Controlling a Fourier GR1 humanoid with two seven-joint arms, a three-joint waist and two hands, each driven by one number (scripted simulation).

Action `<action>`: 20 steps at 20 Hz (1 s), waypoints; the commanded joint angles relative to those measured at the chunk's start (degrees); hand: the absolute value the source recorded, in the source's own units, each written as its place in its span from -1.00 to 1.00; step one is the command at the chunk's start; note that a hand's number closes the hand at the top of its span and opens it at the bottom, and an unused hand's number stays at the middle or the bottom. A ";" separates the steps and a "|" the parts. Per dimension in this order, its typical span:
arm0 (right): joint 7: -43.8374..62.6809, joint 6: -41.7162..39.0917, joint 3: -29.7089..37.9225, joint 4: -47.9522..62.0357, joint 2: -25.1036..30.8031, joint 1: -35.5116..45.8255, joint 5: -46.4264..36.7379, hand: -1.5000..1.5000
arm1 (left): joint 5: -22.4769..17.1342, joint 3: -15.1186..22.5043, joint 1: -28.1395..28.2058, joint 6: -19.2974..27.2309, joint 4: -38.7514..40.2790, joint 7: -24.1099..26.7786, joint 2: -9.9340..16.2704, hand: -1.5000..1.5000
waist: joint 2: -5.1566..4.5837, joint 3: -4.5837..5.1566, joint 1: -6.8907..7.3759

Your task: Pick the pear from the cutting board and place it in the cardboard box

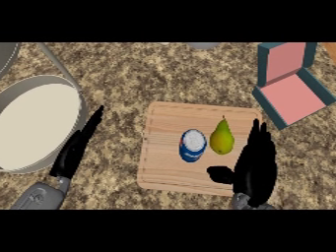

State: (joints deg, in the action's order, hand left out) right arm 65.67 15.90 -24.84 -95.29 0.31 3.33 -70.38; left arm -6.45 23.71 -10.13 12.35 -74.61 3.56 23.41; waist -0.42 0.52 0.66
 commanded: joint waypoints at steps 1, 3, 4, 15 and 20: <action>7.45 2.43 1.61 4.31 -0.29 4.58 2.64 -1.00 | 1.06 -4.55 0.92 0.58 1.47 2.29 4.60 0.00 | 0.29 -0.53 0.25; 6.33 1.28 2.73 5.59 -0.29 7.45 4.47 -1.00 | 0.86 -5.31 -1.26 -0.07 1.38 1.25 4.38 0.00 | 0.28 -0.53 0.09; 5.54 2.13 2.86 6.92 -0.29 7.26 4.66 -1.00 | 1.94 -3.52 0.17 1.18 -1.62 -1.47 3.15 0.00 | 0.39 -0.55 0.07; -0.16 9.36 6.01 18.87 -0.29 12.42 10.62 -1.00 | 2.53 -5.82 -0.31 -0.03 -0.88 -0.85 3.86 0.00 | 0.32 -0.55 0.14; 1.24 8.36 3.87 16.79 -0.27 11.74 11.00 1.00 | 3.75 -5.38 0.39 0.57 0.14 -0.69 1.87 0.00 | 0.45 -0.52 -0.32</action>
State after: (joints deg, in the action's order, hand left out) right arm 60.76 22.55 -19.47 -79.07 0.65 14.31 -59.42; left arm -4.46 21.92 -9.15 11.52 -74.93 2.70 22.42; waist 0.13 0.77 0.13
